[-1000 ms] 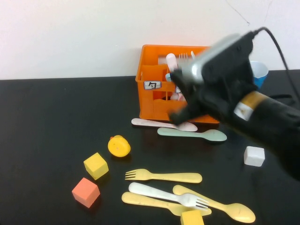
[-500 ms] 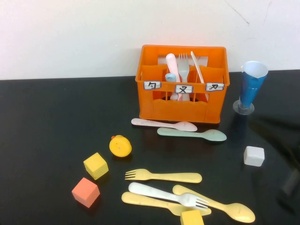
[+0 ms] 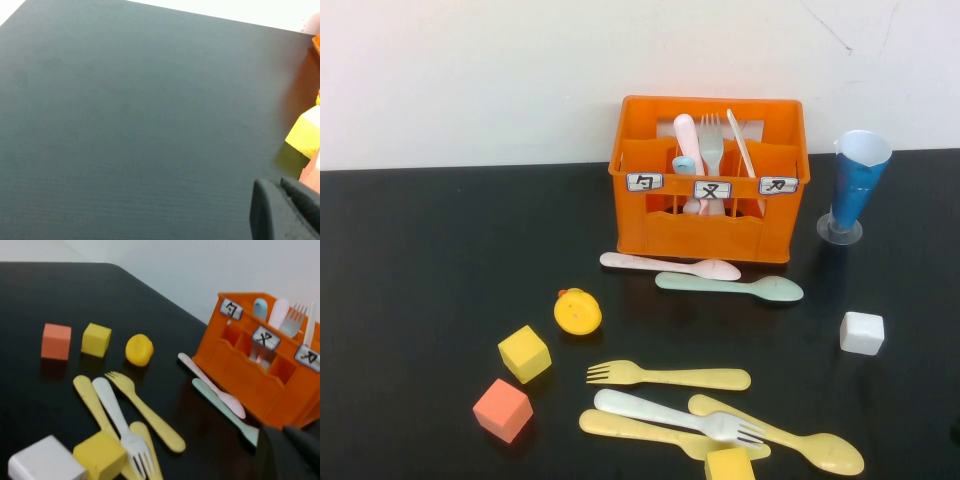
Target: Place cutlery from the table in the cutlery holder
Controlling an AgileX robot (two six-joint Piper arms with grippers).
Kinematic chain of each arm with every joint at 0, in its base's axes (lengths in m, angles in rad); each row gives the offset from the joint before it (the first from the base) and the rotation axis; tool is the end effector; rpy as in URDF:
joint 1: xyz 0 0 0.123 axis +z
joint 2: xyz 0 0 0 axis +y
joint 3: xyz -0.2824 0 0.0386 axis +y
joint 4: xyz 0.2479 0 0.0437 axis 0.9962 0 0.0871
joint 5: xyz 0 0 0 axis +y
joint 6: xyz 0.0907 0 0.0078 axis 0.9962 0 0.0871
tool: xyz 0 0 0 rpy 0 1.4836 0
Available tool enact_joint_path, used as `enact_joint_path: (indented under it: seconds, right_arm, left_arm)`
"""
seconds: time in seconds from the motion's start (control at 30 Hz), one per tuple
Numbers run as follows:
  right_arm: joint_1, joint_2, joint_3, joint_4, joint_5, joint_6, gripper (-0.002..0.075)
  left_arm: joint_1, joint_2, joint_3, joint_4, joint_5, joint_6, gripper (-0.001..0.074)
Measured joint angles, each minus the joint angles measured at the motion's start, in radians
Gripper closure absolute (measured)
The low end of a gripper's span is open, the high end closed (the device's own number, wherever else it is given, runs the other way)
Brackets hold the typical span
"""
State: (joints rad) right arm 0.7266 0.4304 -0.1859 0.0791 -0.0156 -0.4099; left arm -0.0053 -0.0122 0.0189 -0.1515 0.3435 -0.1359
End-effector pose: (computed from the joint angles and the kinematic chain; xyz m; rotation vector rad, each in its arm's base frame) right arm 0.0753 0.0668 0.2453 -0.8674 1.4867 0.2925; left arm 0.0532 -0.0049 0.1768 -0.2146 1.8242 -0.2461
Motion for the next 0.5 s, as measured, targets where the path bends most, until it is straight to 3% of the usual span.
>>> enact_joint_path:
  seconds: [0.27,0.5]
  right_arm:
    - [-0.044,-0.070,0.116,0.061,0.004,0.000,0.0727]
    - [-0.425,-0.216,0.189,-0.073,0.008,0.103,0.0727]
  left_arm:
    - [0.000,0.000,0.000,0.000,0.000,0.002,0.0736]
    - [0.000,0.000,0.000,0.000,0.000,0.002,0.0736]
